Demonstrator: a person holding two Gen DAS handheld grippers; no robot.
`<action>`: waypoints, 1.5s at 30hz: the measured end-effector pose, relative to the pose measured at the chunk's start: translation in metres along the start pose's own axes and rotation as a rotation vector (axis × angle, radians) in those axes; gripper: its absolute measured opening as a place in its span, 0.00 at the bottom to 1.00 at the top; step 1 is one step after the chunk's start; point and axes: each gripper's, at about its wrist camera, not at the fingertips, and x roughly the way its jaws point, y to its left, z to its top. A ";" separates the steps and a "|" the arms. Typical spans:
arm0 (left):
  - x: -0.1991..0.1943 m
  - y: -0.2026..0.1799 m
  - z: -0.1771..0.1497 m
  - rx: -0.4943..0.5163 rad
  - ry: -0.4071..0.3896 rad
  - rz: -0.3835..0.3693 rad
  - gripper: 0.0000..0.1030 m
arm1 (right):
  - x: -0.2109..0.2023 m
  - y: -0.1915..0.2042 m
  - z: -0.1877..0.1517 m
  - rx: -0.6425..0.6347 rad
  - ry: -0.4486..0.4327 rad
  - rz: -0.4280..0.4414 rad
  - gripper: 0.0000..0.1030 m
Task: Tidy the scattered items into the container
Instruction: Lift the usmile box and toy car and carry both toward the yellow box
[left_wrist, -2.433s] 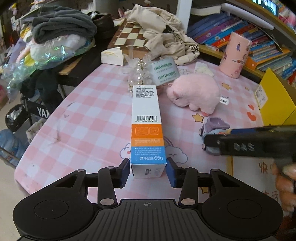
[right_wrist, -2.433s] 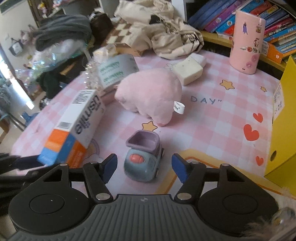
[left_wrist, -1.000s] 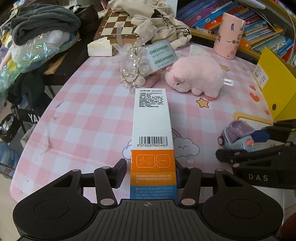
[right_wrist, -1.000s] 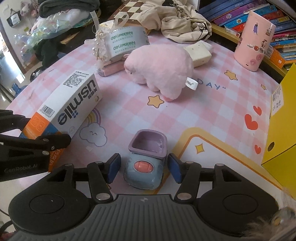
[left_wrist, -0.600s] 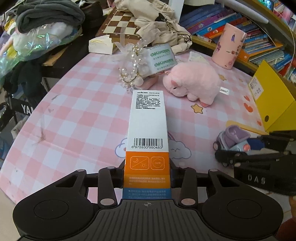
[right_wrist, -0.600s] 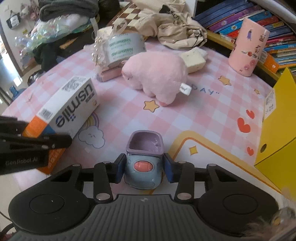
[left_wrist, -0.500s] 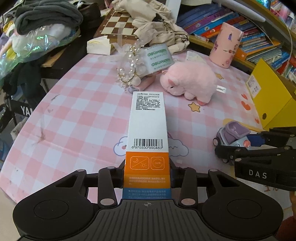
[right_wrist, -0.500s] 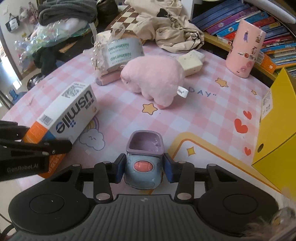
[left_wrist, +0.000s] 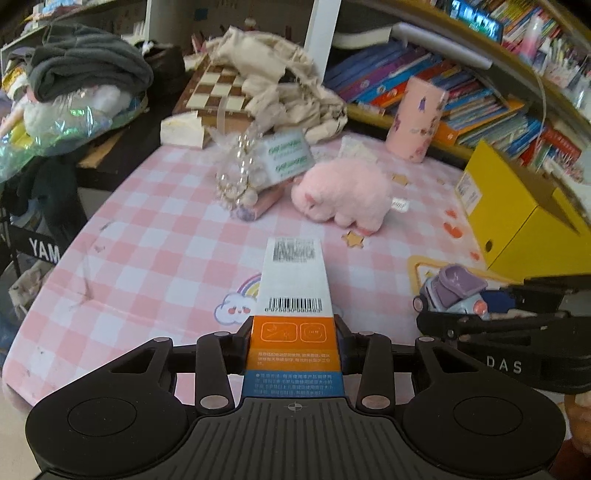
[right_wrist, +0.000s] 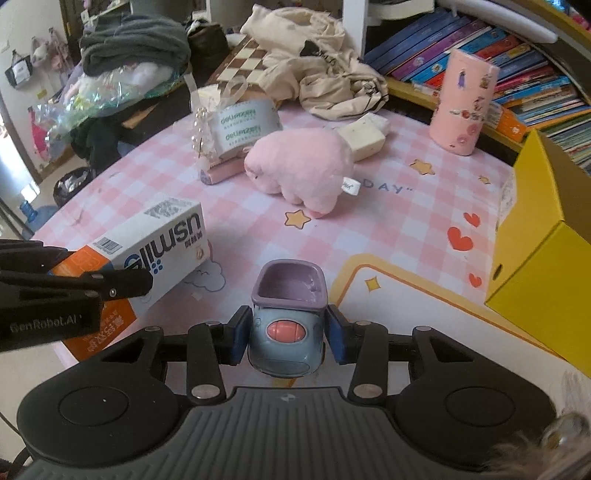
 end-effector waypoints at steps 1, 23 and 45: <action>-0.003 0.000 0.001 0.001 -0.011 -0.010 0.37 | -0.004 0.000 -0.001 0.008 -0.010 -0.003 0.39; -0.054 -0.028 -0.006 0.162 -0.134 -0.199 0.37 | -0.081 0.003 -0.047 0.177 -0.138 -0.157 0.39; -0.053 -0.055 -0.012 0.249 -0.114 -0.311 0.37 | -0.106 -0.015 -0.077 0.295 -0.147 -0.257 0.39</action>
